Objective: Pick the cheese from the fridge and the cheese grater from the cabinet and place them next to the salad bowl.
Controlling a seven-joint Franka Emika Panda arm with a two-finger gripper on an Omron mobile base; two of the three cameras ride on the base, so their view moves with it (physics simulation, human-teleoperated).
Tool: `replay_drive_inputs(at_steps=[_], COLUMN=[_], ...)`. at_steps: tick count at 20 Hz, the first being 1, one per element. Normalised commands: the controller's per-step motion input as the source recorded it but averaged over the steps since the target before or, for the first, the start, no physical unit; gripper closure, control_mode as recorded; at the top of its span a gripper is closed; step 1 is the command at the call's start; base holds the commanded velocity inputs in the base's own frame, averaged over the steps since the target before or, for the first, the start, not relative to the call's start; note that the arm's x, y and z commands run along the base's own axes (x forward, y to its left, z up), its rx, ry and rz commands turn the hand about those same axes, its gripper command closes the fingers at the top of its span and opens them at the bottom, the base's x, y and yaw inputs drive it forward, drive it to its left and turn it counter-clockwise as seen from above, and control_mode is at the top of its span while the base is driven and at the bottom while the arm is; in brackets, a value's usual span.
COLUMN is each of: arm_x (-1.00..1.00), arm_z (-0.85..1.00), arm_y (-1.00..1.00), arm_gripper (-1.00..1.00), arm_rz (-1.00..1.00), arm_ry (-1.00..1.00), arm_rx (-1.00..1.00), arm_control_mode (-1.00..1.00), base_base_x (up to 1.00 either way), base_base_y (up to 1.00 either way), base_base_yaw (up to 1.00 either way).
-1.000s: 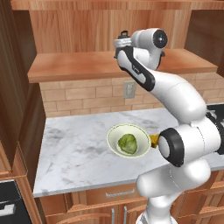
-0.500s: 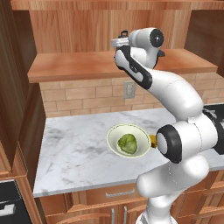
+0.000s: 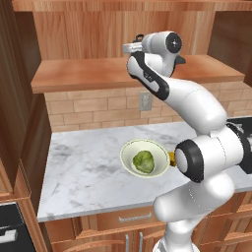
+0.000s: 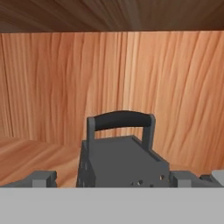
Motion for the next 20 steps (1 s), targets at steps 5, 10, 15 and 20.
replay_drive_inputs(at_steps=[5,10,15,20], arm_x=[0.00,0.00,0.00,0.00], arm_z=[0.00,0.00,0.00,0.00], arm_y=[-0.01,0.00,0.00,-0.01], arm_gripper=[-1.00,1.00,1.00,1.00], arm_rz=[0.00,0.00,0.00,0.01], arm_ry=[0.00,0.00,0.00,0.00], arm_rx=[0.00,0.00,0.00,0.02], arm_control_mode=[-1.00,-1.00,-1.00,-1.00], base_base_x=[0.00,0.00,0.00,0.00], base_base_y=[0.00,0.00,0.00,0.00], base_base_yaw=[0.00,0.00,0.00,0.00])
